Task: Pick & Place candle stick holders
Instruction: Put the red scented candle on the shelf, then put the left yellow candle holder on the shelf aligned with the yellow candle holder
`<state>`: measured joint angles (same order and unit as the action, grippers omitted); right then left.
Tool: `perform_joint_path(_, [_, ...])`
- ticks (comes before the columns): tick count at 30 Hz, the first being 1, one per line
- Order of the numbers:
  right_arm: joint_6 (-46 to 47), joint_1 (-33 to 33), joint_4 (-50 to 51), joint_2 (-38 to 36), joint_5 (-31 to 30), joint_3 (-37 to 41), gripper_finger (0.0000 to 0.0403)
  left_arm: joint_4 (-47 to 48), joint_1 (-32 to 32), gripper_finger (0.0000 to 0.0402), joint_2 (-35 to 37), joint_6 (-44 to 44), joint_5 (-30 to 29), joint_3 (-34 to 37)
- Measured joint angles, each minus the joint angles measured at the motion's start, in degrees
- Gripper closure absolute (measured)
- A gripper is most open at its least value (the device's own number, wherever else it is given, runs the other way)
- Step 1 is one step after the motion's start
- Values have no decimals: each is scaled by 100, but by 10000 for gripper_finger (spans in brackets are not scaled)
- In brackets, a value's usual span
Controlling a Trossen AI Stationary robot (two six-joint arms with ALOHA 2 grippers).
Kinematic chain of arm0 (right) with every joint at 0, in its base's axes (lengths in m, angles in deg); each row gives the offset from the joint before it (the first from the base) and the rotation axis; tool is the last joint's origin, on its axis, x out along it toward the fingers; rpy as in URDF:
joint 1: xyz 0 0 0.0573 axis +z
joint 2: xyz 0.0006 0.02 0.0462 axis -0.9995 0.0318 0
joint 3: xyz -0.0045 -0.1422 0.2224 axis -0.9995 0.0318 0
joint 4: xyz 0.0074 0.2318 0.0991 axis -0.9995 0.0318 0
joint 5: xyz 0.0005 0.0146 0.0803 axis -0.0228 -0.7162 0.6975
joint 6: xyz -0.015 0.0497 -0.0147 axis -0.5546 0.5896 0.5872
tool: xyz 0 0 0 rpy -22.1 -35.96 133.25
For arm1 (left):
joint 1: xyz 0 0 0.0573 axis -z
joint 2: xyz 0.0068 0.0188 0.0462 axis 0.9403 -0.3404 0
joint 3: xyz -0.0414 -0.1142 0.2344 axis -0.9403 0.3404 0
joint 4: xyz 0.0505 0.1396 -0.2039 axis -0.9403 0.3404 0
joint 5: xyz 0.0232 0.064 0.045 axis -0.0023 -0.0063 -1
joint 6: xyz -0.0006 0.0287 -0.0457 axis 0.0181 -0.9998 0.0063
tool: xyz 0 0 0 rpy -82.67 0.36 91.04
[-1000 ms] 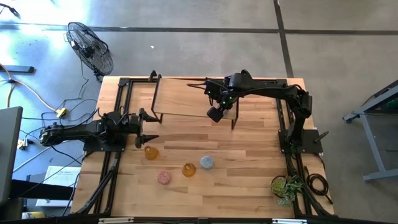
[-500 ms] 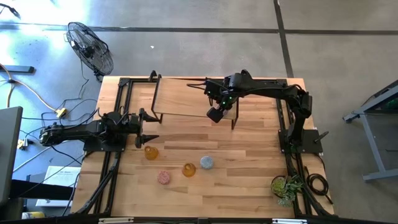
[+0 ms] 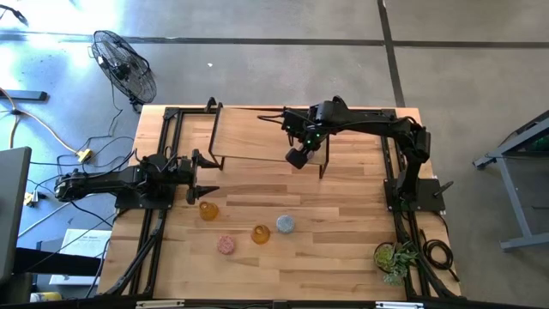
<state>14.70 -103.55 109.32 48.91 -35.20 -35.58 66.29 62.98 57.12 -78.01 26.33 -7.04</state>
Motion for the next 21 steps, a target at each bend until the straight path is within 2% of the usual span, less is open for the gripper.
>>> perform_joint_path(4, [-14, -3, 15, 0, -106, 0, 8, 0, 0, 27, 0, 0, 0, 0])
perform_joint_path(16, [-146, 7, -99, -84, -335, 0, 4, 0, 0, 27, 0, 0, 0, 0])
perform_joint_path(21, [-209, 44, -223, -323, -624, 0, 4, 0, 0, 27, 0, 0, 0, 0])
